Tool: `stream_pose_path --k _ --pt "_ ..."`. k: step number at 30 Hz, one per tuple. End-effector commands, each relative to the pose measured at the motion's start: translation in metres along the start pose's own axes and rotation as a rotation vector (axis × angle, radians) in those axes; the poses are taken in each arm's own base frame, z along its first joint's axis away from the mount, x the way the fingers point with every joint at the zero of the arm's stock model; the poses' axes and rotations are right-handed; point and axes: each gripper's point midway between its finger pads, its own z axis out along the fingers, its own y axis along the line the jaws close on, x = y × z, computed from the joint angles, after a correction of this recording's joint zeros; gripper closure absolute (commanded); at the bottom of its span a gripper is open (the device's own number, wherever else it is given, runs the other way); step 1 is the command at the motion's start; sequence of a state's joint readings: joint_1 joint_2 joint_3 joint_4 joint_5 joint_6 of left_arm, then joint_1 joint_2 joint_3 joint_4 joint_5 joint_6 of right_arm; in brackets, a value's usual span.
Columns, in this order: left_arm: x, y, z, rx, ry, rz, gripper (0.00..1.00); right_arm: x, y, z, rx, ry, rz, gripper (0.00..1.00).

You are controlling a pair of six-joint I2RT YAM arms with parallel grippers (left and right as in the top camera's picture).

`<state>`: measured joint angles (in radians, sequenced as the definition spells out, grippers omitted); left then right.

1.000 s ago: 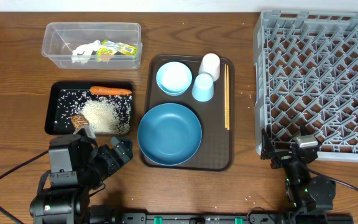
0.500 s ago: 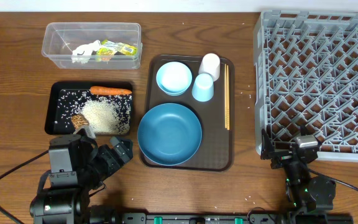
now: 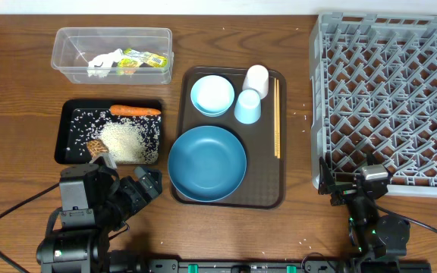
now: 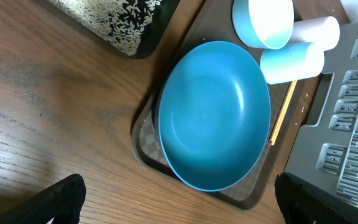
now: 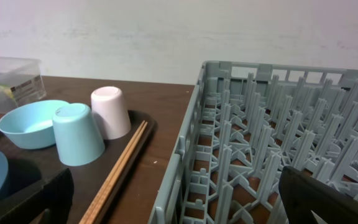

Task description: Sort waste into correct bins and load items into the dishwasher rack

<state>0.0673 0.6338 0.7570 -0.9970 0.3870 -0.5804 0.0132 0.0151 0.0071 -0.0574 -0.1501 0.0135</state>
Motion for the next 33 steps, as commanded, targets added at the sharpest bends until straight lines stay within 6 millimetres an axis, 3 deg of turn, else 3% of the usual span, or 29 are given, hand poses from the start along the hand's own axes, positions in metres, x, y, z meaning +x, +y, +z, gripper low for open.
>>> stream_pose_path --k 1,21,26,30,33 --pt "0.002 0.0 0.001 0.004 0.01 -0.009 0.02 0.001 -0.003 0.0 0.01 0.002 -0.01 0.01" --pt "0.002 0.001 0.001 0.001 0.008 -0.009 0.02 0.001 -0.003 0.0 0.01 0.002 -0.01 0.01" --pt "-0.026 0.037 -0.004 -0.21 -0.153 -0.008 0.02 0.001 -0.003 0.0 0.01 0.002 -0.01 0.01" --pt "-0.055 0.075 -0.025 -0.455 -0.339 -0.007 0.02 0.001 -0.003 0.0 0.01 0.002 -0.01 0.01" --pt "-0.067 0.091 -0.041 -0.578 -0.423 0.012 0.02 0.001 -0.003 0.0 0.01 0.003 -0.01 0.01"
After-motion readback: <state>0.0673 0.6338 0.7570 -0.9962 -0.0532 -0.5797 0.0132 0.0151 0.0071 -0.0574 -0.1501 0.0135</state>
